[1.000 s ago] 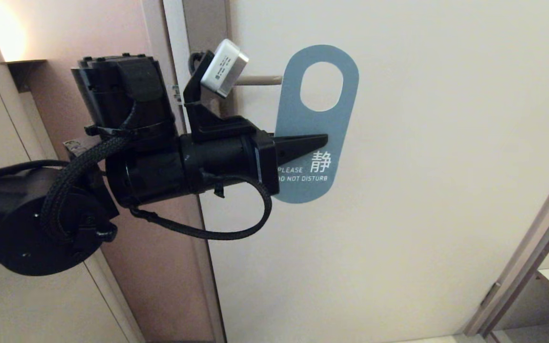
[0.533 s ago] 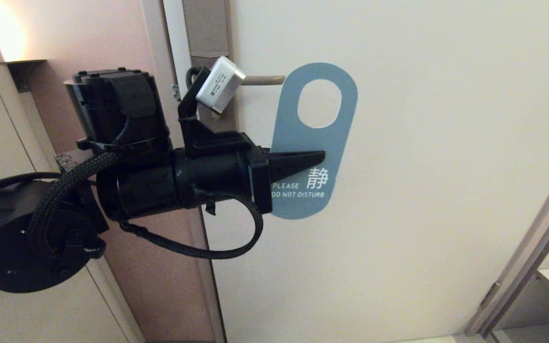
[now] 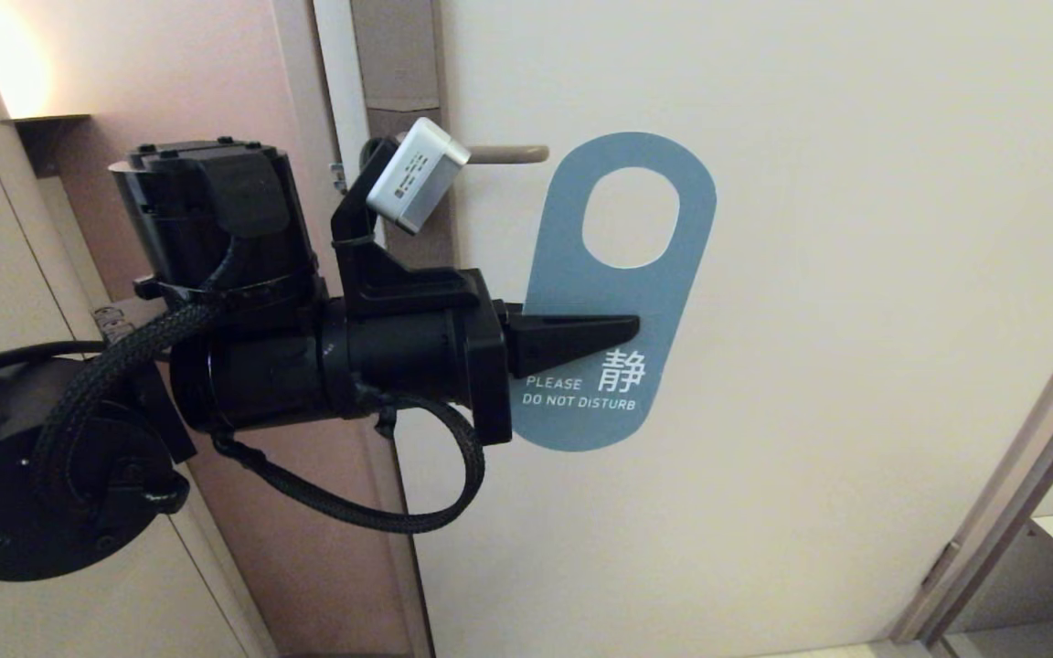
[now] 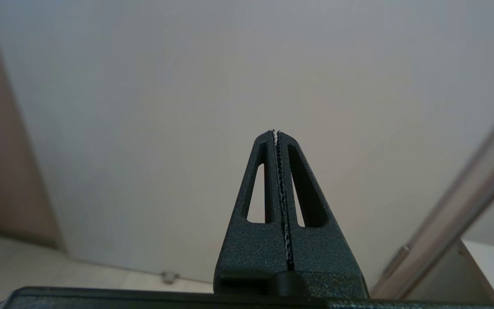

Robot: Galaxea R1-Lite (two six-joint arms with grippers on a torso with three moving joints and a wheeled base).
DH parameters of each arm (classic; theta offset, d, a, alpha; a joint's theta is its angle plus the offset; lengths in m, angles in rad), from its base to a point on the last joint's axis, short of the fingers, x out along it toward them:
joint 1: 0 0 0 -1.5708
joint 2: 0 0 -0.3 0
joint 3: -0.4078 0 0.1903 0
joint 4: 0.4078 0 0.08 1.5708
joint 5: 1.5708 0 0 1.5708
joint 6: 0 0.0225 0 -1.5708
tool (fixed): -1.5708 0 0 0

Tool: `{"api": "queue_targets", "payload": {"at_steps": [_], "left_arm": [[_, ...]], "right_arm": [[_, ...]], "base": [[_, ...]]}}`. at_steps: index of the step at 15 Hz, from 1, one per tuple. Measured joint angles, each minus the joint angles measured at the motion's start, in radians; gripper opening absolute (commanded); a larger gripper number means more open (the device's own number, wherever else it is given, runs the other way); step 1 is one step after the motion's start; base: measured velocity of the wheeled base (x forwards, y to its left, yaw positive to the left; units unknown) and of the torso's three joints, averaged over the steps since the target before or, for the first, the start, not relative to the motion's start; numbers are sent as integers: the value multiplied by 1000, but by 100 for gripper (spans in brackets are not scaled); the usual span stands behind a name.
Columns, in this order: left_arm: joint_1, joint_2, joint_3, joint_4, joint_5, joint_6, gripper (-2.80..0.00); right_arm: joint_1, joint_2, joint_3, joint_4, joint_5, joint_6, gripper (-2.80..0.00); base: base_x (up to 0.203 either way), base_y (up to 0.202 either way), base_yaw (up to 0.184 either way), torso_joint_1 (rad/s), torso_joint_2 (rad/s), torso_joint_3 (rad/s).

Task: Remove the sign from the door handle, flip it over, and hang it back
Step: Hand it to the other hand

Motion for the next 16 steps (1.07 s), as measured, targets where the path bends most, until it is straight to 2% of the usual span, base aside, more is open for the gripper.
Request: {"api": "queue_targets", "payload": {"at_steps": [2,4,8,12,14,16], "left_arm": [[1,9,-20,0,-7,-6,-280],[-1,26,-53,-1,-27,-12,-280],[-23,85,-144,-1,-41,-19,-280],[-43,125,-198,-1,-41,-56,-280],[-44,138,-216,-1,-42,-60,-280],[-52,151,-236,-2,-45,-77,-280]], "right_arm": [[21,105,-77,0,19,0,-280],[39,219,-161,-1,70,-2,-280],[53,436,-318,-2,258,-27,-280],[55,631,-434,-1,422,-106,-280],[79,710,-488,-2,457,-111,-280],[144,771,-526,-2,461,-108,-280]], "base": [[0,0,0,0,0,0],[0,0,0,0,0,0],[0,0,0,0,0,0],[0,0,0,0,0,0],[0,0,0,0,0,0],[0,0,0,0,0,0]]}}
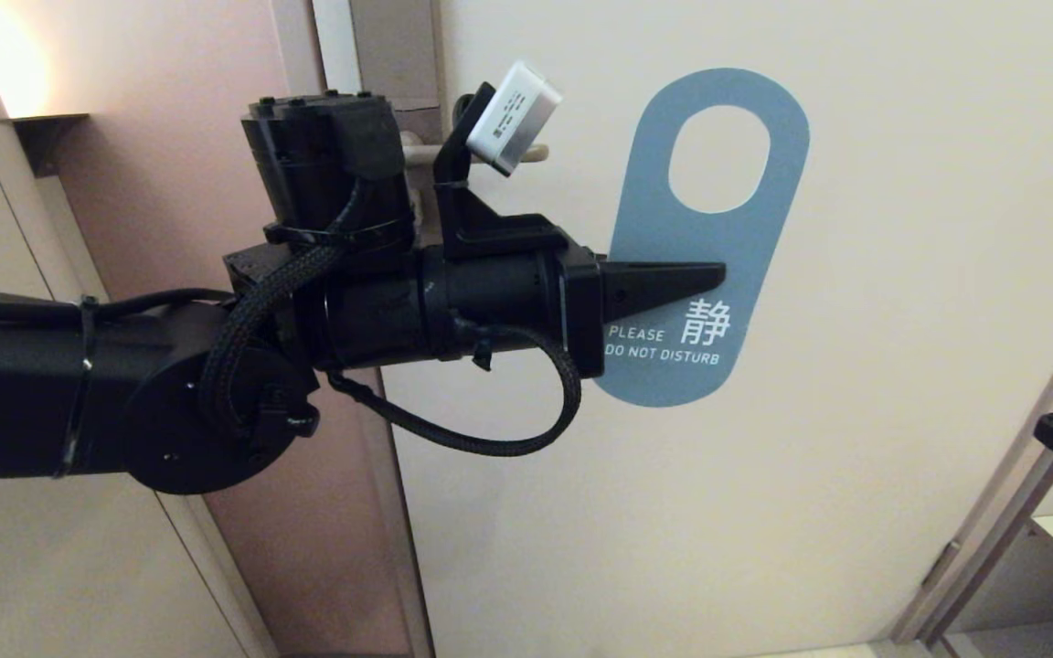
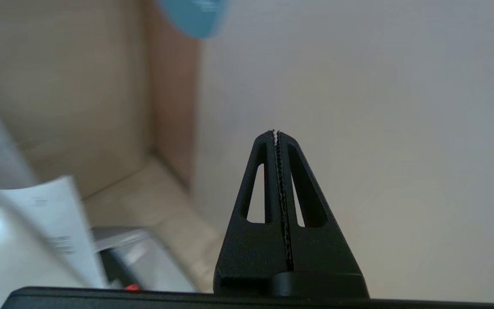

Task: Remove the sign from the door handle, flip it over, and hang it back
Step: Hand it to the other hand

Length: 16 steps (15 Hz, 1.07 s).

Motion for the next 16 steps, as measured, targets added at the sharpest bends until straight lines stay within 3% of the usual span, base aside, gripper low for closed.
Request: {"api": "queue_targets", "payload": {"at_steps": [4,8,14,16], "left_arm": [[-11,24,-40,-2,-2,-9,-280],[-14,40,-51,-37,-21,-42,-280],[-10,55,-52,-82,-20,-66,-280],[-9,58,-52,-81,-20,-66,-280]], "right_arm": [[106,89,-36,-32,0,44,-280],[147,156,-56,-141,-1,179,-280],[207,230,-60,-169,-1,190,-280],[221,268,-59,-234,-1,192,-280]], "base": [[0,0,0,0,0,0],[0,0,0,0,0,0],[0,0,0,0,0,0],[0,0,0,0,0,0]]}}
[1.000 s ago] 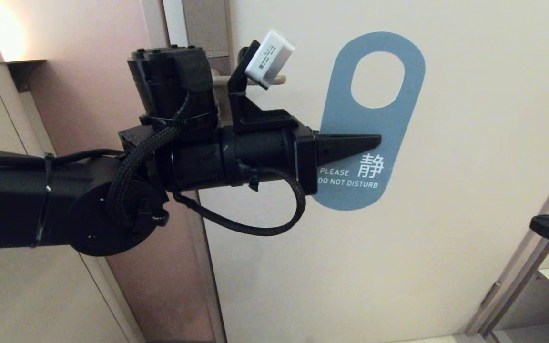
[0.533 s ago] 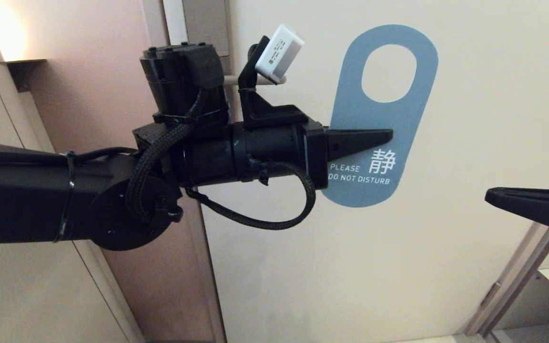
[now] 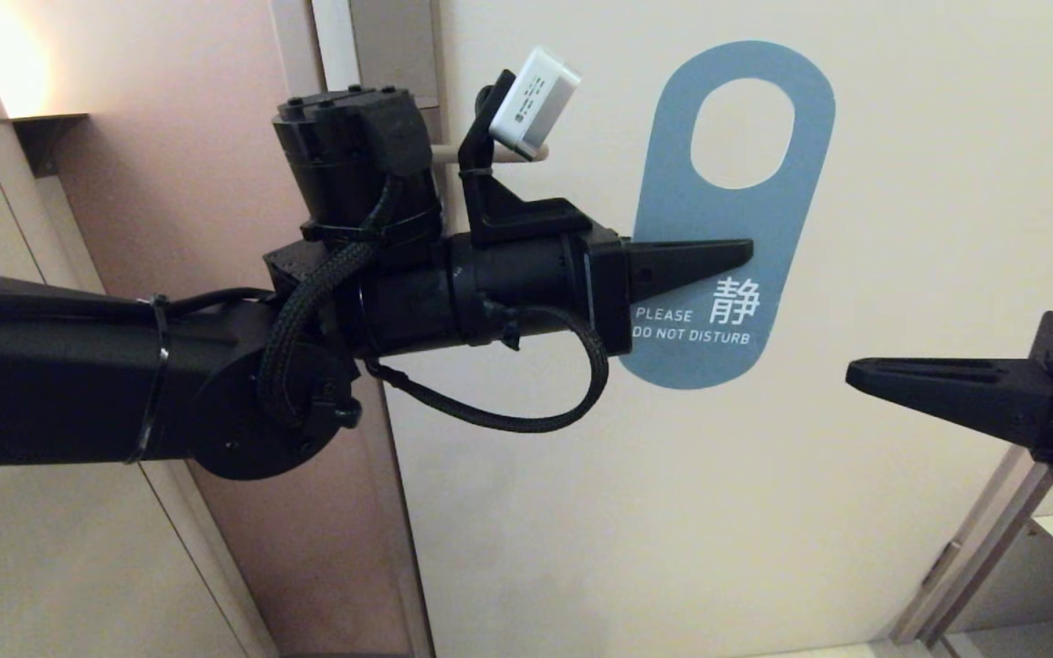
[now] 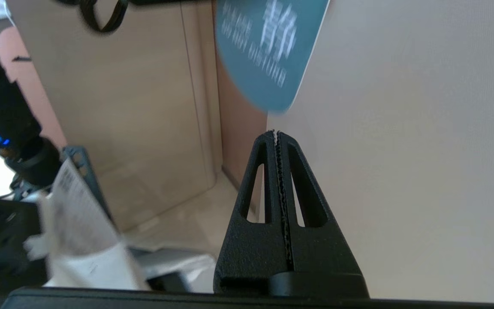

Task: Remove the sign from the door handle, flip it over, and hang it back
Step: Hand it to the other hand

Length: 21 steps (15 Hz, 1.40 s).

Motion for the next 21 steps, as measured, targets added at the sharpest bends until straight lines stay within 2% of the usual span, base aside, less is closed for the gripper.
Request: {"api": "queue_targets", "payload": {"at_steps": [5,7,9,13,14,21], "left_arm": [[3,10,5,-6,0,0,-280],[4,30,5,-60,0,-2,-280],[12,57,7,-136,-1,-34,-280],[30,83,34,-156,-2,-53,-280],[31,85,41,-157,-2,-53,-280],[40,97,50,-179,-3,-58,-280]], "right_arm": [[7,78,11,-48,0,3,-280],[6,92,22,-48,0,2,-280],[0,105,28,-49,0,2,-280],[-25,133,29,-67,0,2,-280],[-27,143,29,-96,-1,2,0],[-36,170,49,-133,-2,1,0]], "base": [[0,0,0,0,0,0],[0,0,0,0,0,0],[0,0,0,0,0,0],[0,0,0,0,0,0],[0,0,0,0,0,0],[0,0,0,0,0,0]]}}
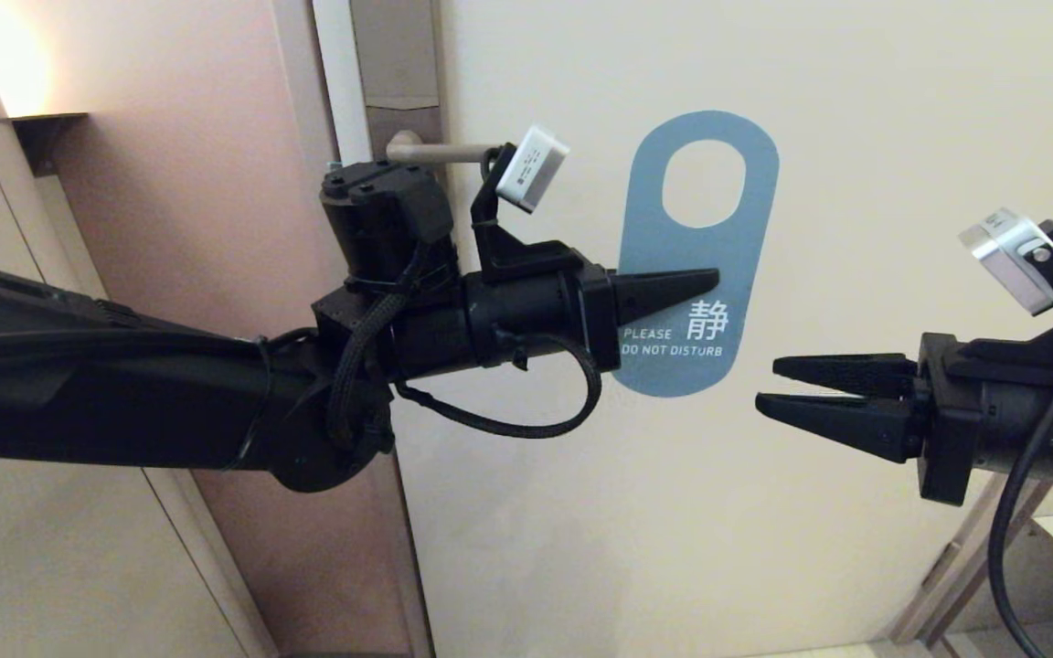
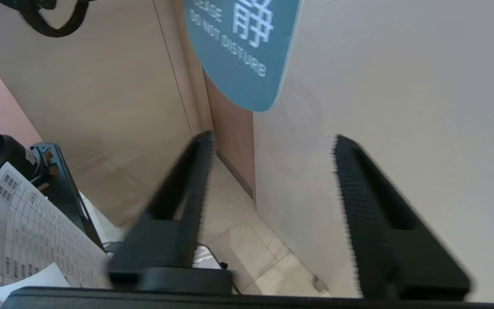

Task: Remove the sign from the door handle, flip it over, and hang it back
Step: Hand it to the other hand

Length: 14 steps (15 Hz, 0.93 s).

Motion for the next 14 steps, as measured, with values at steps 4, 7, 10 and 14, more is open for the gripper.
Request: {"api": "queue_targets", "payload": {"at_steps": [4,7,10,14], "left_arm": [[0,-2,6,-7,0,0,-280],[-1,-4,18,-29,0,-1,-280],[-7,-8,20,-38,0,-1,-280],[-9,-12,22,-40,0,-3,-280]], "right_arm": [[-8,3,8,1,0,-2,0],[-9,4,8,0,2,-2,0],[-8,10,2,-1,3,-7,0],[-7,19,1,-2,7,-9,0]], "base": [[0,0,0,0,0,0],[0,0,0,0,0,0],[0,0,0,0,0,0],[0,0,0,0,0,0]]}}
